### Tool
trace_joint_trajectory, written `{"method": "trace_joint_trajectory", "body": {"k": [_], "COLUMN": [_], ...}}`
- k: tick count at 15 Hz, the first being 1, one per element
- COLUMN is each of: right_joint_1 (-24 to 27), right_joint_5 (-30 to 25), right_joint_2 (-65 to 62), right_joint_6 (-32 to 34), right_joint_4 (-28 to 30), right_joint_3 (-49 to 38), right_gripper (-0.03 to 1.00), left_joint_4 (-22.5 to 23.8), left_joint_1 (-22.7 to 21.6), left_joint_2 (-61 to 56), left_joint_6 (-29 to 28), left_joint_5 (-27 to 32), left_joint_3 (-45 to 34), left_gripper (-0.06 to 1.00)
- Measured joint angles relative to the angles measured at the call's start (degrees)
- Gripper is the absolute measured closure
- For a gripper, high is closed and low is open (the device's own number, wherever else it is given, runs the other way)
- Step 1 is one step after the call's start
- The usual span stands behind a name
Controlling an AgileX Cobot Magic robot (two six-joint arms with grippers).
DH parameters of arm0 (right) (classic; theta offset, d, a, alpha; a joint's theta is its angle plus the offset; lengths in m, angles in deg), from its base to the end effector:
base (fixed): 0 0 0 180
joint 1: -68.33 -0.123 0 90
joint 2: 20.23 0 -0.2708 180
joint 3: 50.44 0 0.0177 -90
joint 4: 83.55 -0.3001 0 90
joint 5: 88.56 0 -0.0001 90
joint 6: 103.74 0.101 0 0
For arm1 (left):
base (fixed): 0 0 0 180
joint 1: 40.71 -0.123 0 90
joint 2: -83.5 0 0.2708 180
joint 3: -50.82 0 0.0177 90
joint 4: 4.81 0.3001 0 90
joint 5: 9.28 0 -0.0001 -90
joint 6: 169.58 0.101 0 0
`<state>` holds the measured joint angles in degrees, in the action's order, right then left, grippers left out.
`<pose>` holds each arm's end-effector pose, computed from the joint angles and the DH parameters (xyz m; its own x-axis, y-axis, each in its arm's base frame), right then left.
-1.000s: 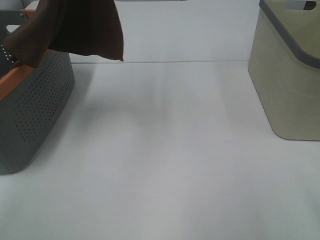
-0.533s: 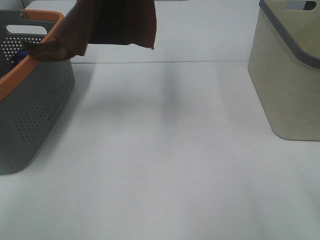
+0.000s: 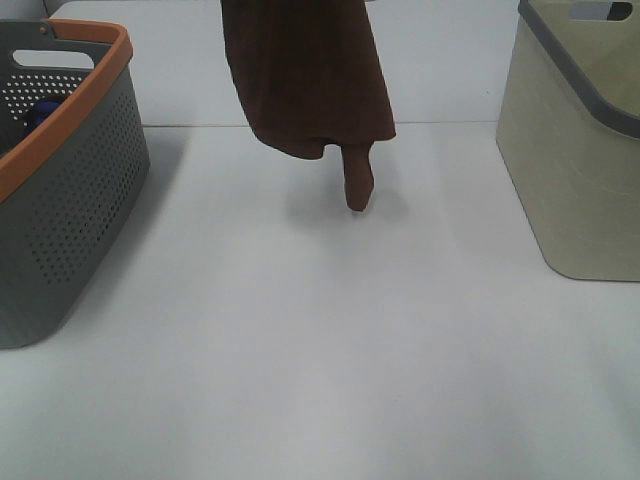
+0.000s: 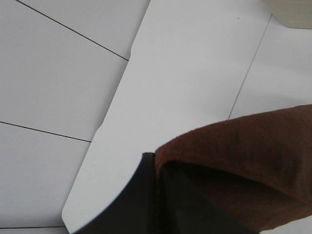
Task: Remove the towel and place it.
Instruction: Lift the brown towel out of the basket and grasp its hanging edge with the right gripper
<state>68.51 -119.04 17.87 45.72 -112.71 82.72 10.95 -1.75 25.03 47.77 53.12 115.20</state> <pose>0.1750 0.0245 0.2972 -0.3564 -0.0810 -0.9308 -0.2570 0.9663 0.0144 0.3808 -0.2767 0.4844 0.0498 0.8392 -0.5415 0.5791 0.4174 0.7003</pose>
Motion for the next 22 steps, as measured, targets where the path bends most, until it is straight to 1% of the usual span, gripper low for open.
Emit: {"method": "trace_joint_trajectory", "body": {"k": [2,3,6,7,8,10,12,14,16,17,20,22], "right_joint_1": [0.0,0.0,0.0,0.0,0.0,0.0,0.0,0.0,0.0,0.0,0.0,-0.9], "right_joint_5": [0.1,0.1,1.1,1.7,3.9,5.7,7.8,9.6,9.7,9.8,9.6,10.3], "right_joint_2": [1.5,2.5,7.3,8.2,12.6,17.2,21.5,25.8,30.3,31.8,38.6,43.3], "right_joint_6": [-3.0,-5.7,-15.1,-16.9,-23.3,-27.5,-29.5,-31.2,-34.8,-36.2,-44.7,-46.6], "right_joint_4": [-3.7,-5.9,-15.1,-17.1,-24.0,-29.3,-33.1,-37.5,-43.0,-44.6,-52.9,-54.8], "right_joint_3": [0.0,0.0,0.0,0.0,0.0,0.0,0.0,0.0,0.0,0.1,4.0,7.3], "right_gripper": [0.24,0.24,0.24,0.24,0.24,0.24,0.24,0.24,0.24,0.24,0.24,0.24], "left_joint_4": [-1.8,-2.3,-2.9,-2.9,-3.2,-3.3,-3.1,-3.0,-2.4,-2.2,-0.9,0.3], "left_joint_1": [0.0,0.0,0.4,0.6,1.5,1.8,1.8,1.8,1.8,1.8,1.8,1.8], "left_joint_2": [1.1,1.7,3.6,4.0,5.3,6.4,7.4,8.9,10.3,10.6,11.4,11.6], "left_joint_6": [0.0,0.0,0.0,0.0,-0.5,-3.5,-8.1,-11.1,-14.0,-14.8,-18.4,-20.5], "left_joint_5": [1.1,1.3,2.2,2.2,2.2,1.2,-1.2,-2.4,-3.0,-3.4,-4.5,-5.1], "left_joint_3": [0.0,0.0,0.0,0.0,0.0,0.0,0.0,0.0,0.0,0.0,0.0,0.0], "left_gripper": [0.94,0.94,0.94,0.94,0.94,0.94,0.94,0.94,0.94,0.94,0.94,0.94]}}
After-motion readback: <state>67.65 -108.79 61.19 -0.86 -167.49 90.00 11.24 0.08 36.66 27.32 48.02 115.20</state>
